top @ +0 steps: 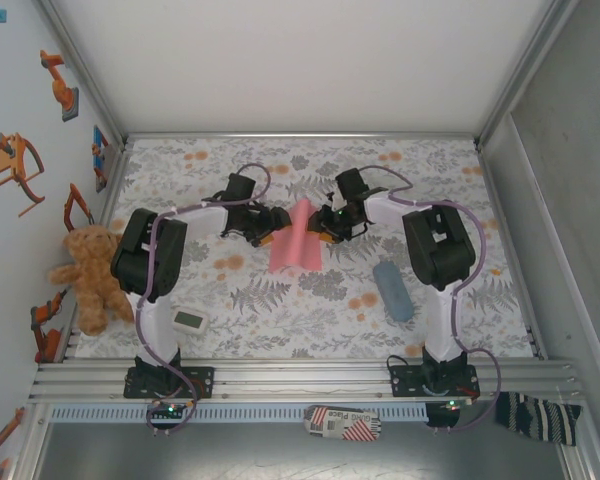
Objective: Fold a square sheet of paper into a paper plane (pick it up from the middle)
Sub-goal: First fold in half a square sheet of paper at the center of the table.
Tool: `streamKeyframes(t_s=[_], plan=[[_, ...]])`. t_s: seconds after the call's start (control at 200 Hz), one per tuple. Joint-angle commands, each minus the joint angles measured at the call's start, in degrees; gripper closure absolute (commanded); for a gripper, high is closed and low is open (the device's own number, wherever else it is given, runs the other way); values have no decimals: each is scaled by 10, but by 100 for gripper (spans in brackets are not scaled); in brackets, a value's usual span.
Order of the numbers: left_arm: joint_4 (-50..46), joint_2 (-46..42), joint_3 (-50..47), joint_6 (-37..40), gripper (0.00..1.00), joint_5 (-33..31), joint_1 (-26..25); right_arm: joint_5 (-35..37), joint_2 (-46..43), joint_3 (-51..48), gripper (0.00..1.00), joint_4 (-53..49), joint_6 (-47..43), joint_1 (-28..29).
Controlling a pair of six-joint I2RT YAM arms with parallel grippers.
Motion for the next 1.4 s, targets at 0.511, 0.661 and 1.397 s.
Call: streamKeyframes(t_s=[0.511, 0.661, 1.397], plan=[[50, -13, -39, 3, 1, 34, -2, -3, 39, 7, 56, 6, 13, 18], [-12, 6, -13, 21, 6, 9, -7, -15, 39, 1, 57, 26, 26, 19], [-157, 38, 58, 91, 35, -88, -17, 3, -45, -53, 57, 90, 62, 8]])
